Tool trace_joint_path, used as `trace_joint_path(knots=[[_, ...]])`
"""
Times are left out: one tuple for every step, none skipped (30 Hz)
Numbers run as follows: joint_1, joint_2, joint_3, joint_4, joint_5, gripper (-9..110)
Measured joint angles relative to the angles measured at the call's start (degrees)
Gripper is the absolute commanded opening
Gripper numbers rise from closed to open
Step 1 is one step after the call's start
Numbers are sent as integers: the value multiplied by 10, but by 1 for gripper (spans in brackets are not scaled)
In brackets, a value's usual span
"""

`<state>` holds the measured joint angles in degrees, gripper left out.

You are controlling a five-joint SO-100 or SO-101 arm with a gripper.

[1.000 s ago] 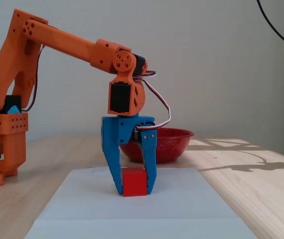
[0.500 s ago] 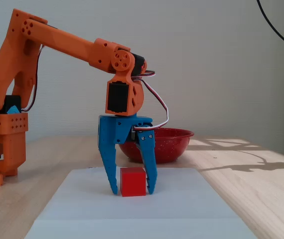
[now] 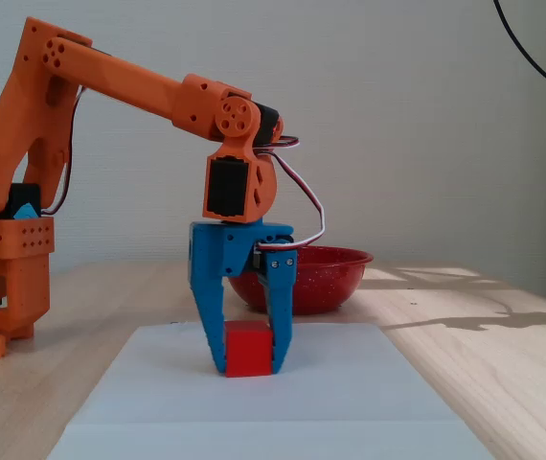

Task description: Grasp the red cube and put it in the red bowl

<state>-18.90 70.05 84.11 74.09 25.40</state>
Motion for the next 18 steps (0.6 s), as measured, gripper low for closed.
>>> trace_joint_path(knots=[[0, 0, -11, 21, 0, 0], [0, -1, -26, 48, -1, 0], [-1, -1, -47, 77, -3, 0], [-1, -1, -77, 106, -11, 0], [-1, -1, -112, 137, -18, 0], [-1, -1, -150, 171, -25, 0], [-1, -1, -180, 197, -32, 0], [1, -1, -211, 227, -41, 0], [11, 0, -238, 254, -52, 0], [20, 0, -263, 280, -58, 0], [34, 1, -283, 286, -63, 0], [52, 4, -303, 287, -73, 0], [69, 4, -322, 287, -79, 0], [87, 11, -334, 289, -86, 0], [104, 22, -337, 290, -97, 0], [120, 35, -337, 290, -109, 0], [135, 52, -337, 290, -120, 0], [151, 67, -337, 290, -129, 0]])
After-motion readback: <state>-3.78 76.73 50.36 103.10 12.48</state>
